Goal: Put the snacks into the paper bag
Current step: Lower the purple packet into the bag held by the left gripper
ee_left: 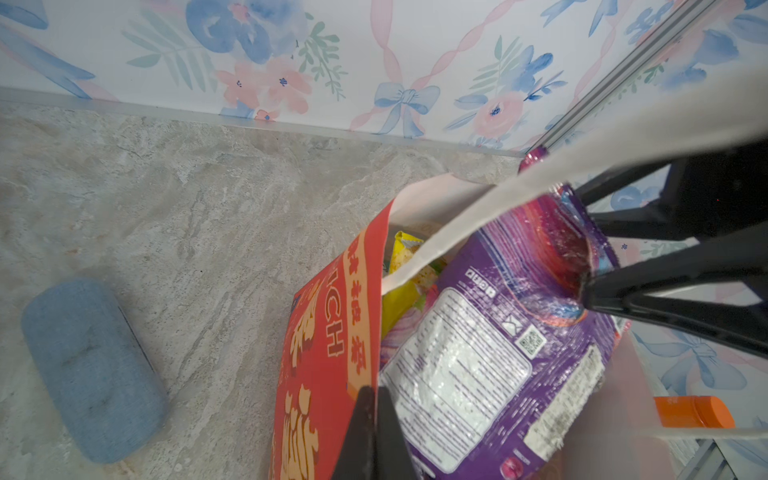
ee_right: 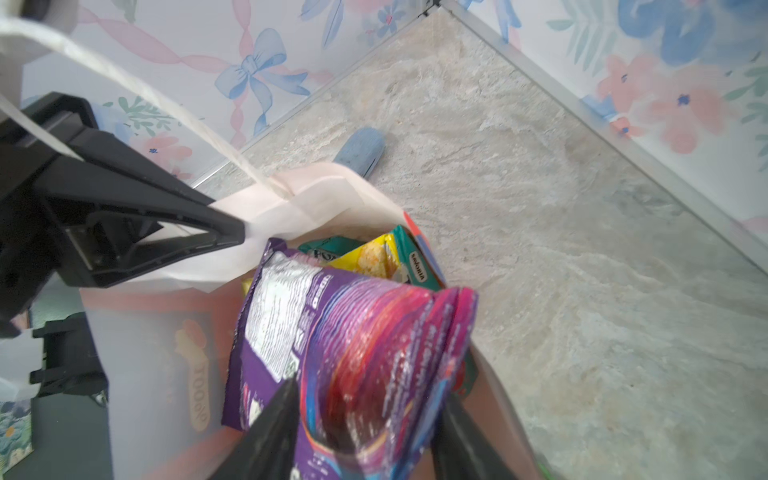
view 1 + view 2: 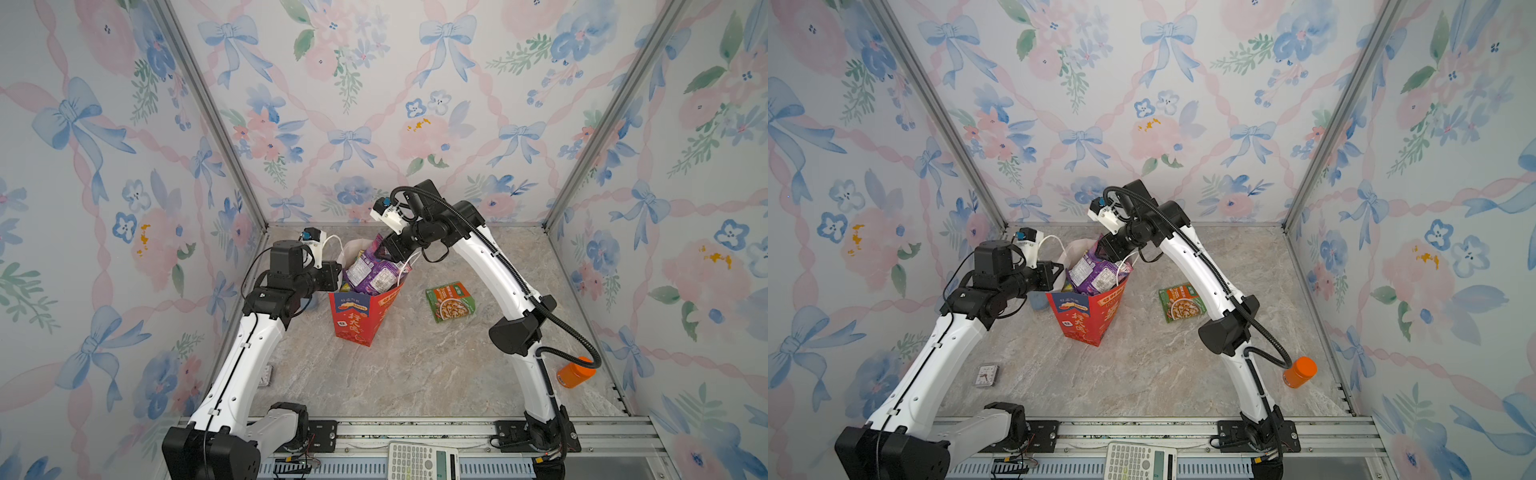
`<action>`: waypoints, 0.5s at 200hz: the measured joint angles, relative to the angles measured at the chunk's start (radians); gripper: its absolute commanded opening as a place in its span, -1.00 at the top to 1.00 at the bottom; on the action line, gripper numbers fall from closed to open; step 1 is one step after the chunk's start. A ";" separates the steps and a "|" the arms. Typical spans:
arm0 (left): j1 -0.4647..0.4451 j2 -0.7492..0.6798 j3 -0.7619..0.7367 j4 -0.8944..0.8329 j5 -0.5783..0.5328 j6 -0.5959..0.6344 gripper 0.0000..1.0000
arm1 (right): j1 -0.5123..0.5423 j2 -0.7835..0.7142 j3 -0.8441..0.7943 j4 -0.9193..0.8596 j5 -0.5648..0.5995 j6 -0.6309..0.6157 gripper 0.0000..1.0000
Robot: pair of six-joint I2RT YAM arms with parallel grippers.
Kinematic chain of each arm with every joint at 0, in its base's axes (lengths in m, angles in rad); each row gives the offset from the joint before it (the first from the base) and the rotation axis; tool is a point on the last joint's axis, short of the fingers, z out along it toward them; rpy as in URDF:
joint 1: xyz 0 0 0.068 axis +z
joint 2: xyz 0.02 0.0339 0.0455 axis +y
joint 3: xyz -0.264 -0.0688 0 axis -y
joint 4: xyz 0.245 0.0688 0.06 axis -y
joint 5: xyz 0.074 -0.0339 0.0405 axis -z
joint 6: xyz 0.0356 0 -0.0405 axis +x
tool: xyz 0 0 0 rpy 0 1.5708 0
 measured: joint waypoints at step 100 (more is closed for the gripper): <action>0.000 0.000 0.000 0.000 0.000 0.000 1.00 | 0.096 -0.182 -0.056 0.111 0.386 0.159 -0.17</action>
